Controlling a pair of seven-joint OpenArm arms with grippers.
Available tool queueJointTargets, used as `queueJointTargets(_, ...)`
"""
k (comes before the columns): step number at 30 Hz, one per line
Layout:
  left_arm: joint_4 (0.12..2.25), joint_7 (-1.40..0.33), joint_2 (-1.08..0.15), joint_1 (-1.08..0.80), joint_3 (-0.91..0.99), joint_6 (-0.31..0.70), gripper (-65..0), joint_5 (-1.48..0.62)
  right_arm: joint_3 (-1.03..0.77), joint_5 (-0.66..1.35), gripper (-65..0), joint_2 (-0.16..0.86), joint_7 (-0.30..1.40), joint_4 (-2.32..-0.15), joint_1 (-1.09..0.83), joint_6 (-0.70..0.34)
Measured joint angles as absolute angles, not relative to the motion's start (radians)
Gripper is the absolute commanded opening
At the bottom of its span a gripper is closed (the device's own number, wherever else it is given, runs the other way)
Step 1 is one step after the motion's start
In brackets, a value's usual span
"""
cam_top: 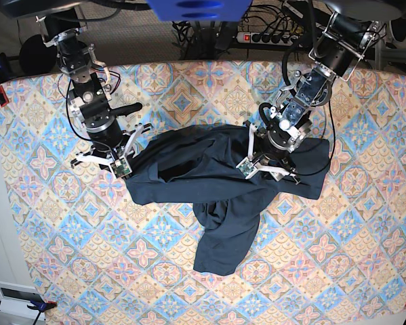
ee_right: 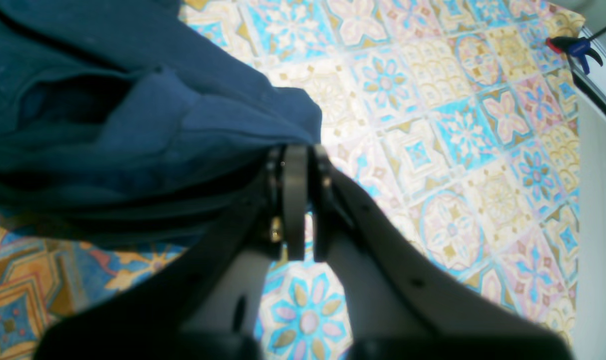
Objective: Layout the t-shirt on the table in an organized manner, then fold the t-shirt properly
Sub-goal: 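Grasp the shirt body with the left gripper beside the right gripper, then lift the shirt high with both grippers and shake it out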
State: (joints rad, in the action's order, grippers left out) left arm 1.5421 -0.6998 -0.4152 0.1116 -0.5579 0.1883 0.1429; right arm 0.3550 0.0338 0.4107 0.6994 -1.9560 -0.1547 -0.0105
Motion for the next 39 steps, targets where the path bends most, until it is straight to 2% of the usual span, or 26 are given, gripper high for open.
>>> queueJointTargets(2,1.525,-0.691,-0.406,0.123,-0.56,0.197,-63.4,0.161,0.355,0.034,-64.7,0.411,0.699,-1.956,-0.155,-0.011)
queueJointTargets(3,1.521,-0.693,-0.397,0.127,-0.556,0.185,-65.0,0.167,0.355,0.034,-64.7,0.411,0.699,-1.956,-0.154,-0.011)
queueJointTargets(8,1.589,-0.693,-0.397,0.149,-0.548,0.18,-65.0,0.183,0.355,0.033,-64.7,0.411,0.699,-1.956,-0.154,-0.01)
queueJointTargets(15,1.75,-0.701,-0.392,0.136,-0.339,0.177,-65.0,0.183,0.35,0.034,-64.7,0.414,0.694,-1.956,-0.153,-0.011)
queueJointTargets(23,1.853,-0.702,-0.386,0.197,-0.238,0.183,-65.0,0.167,0.356,0.049,-64.7,0.416,0.663,-1.962,-0.133,-0.013)
queueJointTargets(31,1.852,-0.707,-0.387,0.368,-0.137,0.181,-65.0,0.077,0.327,0.358,-64.7,0.415,0.617,-1.964,0.046,-0.011)
queueJointTargets(39,1.855,-0.839,-0.384,0.619,-0.097,0.187,-65.0,-0.033,0.321,0.684,-64.7,0.41,0.623,-1.972,0.246,0.002)
